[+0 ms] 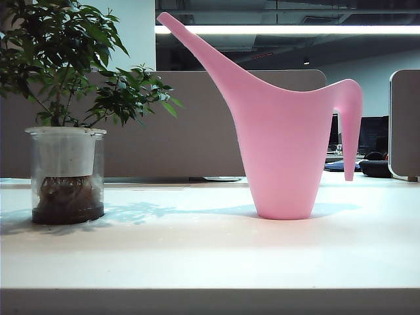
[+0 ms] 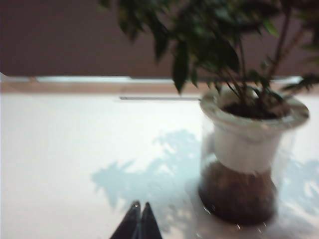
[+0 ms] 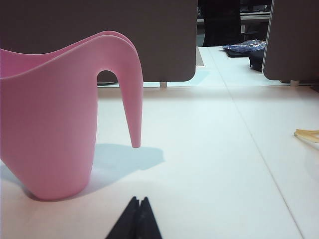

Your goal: Pick up the watering can from the table, water the potted plant, and put the can back.

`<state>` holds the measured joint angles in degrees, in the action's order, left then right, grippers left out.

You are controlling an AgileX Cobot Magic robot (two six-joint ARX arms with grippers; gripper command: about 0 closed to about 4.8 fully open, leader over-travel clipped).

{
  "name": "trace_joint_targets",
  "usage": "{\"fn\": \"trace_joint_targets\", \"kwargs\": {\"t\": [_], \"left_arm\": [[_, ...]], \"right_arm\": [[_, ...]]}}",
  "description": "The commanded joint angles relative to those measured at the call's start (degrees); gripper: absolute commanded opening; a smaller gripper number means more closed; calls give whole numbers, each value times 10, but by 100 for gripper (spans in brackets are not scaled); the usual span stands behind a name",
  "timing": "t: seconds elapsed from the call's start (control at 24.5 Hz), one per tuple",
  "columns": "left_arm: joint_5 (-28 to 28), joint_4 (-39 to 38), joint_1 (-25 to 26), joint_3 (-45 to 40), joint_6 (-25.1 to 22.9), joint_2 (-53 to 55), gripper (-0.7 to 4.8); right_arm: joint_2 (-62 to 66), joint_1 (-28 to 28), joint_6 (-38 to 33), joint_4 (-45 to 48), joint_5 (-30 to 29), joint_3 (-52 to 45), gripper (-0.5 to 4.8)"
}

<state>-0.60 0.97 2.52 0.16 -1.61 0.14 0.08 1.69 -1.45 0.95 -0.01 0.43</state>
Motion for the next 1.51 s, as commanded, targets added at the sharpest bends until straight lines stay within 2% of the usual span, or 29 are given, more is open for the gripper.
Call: {"fn": "trace_joint_targets", "kwargs": {"t": [0.04, 0.16, 0.29, 0.37, 0.41, 0.45, 0.49, 0.61, 0.69, 0.82, 0.86, 0.98, 1.06, 1.1, 1.23, 1.31, 1.35, 1.43, 1.47, 1.51], "left_arm": [[15, 12, -1, 2, 1, 0, -5], [15, 17, -1, 5, 17, 0, -5], [20, -25, -1, 68, 25, 0, -5], [24, -98, -1, 159, 25, 1, -5], [24, -109, -1, 177, 25, 1, -5], [33, -148, -7, 236, 26, 11, -5], [32, -164, -13, 260, 24, 19, -5], [56, -240, -64, 377, -26, 82, -5], [66, -279, -85, 446, -29, 133, -5], [117, -344, -94, 528, -28, 198, -5], [156, -381, -94, 571, -24, 235, -5], [165, -425, -117, 620, -24, 266, -5], [165, -507, -119, 663, -25, 293, -5], [165, -522, -120, 672, -25, 299, -5], [189, -546, -126, 694, -24, 307, -5], [228, -556, -126, 698, -8, 310, -5], [233, -553, -126, 698, 8, 311, -5], [233, -535, -126, 698, 8, 310, -5], [233, -526, -126, 698, 8, 310, -5], [233, -520, -126, 698, 8, 310, -5]], "right_arm": [[-1, 1, 2, 13, -1, -3, -6], [-1, 1, 2, 35, -1, -2, -5], [-1, 1, -61, 36, 6, 25, -6], [-1, 2, -92, 30, 27, 71, -6], [0, 2, -95, 28, 31, 86, -6], [1, 2, -95, 15, 31, 123, -6], [1, 2, -94, 2, 31, 141, -6], [15, 2, -30, -134, 29, 248, -6], [42, 2, 11, -178, 29, 297, -6], [89, 2, 19, -199, 29, 344, -6], [125, 2, 19, -209, 29, 370, -6], [193, 2, 20, -233, 28, 419, -6], [258, 2, 36, -266, 24, 466, -6], [272, 2, 40, -273, 23, 475, -6], [325, 3, 61, -278, 12, 495, -6], [351, 4, 63, -264, 14, 495, -6], [372, 4, 62, -256, 12, 495, -6], [405, 4, 60, -238, 8, 495, -5], [419, 4, 60, -233, -4, 495, 5], [429, 4, 60, -234, -3, 495, 48]]}}
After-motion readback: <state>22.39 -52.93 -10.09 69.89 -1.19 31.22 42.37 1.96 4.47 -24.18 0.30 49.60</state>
